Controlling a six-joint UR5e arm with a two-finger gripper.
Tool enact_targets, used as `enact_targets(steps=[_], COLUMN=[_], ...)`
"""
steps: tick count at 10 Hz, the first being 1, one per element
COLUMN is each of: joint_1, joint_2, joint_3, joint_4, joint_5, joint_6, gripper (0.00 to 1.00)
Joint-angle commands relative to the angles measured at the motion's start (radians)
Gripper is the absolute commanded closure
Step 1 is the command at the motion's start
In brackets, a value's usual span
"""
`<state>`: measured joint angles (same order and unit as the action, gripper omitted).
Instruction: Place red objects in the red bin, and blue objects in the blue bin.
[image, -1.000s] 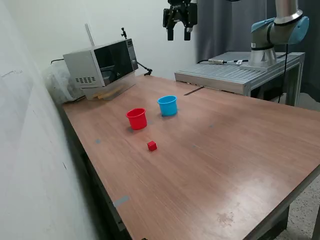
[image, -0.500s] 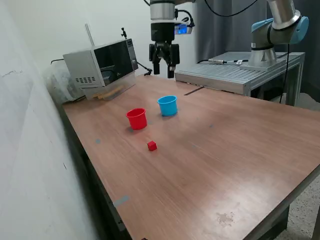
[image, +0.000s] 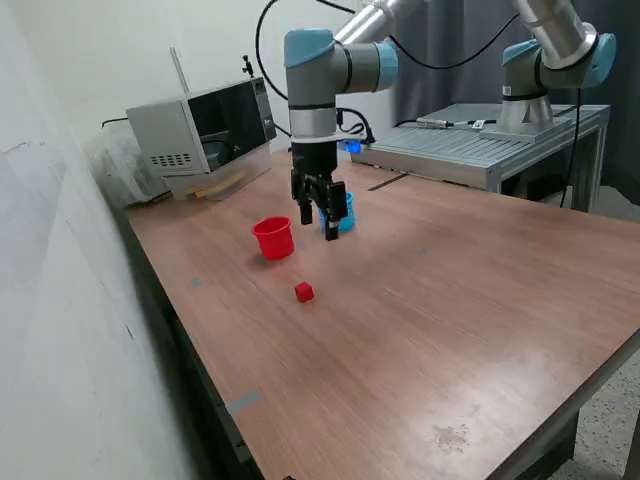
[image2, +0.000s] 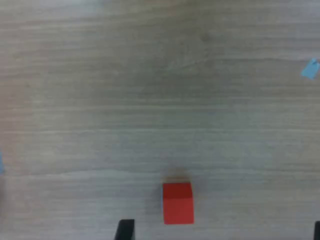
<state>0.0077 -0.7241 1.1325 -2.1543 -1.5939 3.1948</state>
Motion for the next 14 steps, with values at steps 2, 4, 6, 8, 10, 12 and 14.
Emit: enact_targets(steps=[2, 4, 6, 8, 10, 12, 14], joint_1=[0.008, 0.015, 0.015, 0.014, 0.011, 0.003, 0.002], joint_2=[0.063, 0.110, 0.159, 0.186, 0.190, 0.190, 0.190], joint_3=[-0.049, -0.080, -0.114, -0.137, -0.154, -0.151, -0.146], joint_4=[-0.042, -0.050, -0.067, -0.085, -0.093, -0.095, -0.095], joint_5=[0.002, 0.002, 0.002, 0.002, 0.002, 0.002, 0.002], joint_6=[0.001, 0.002, 0.002, 0.002, 0.001, 0.001, 0.001], gripper=[0.00, 0.00, 0.00, 0.00, 0.00, 0.00, 0.00])
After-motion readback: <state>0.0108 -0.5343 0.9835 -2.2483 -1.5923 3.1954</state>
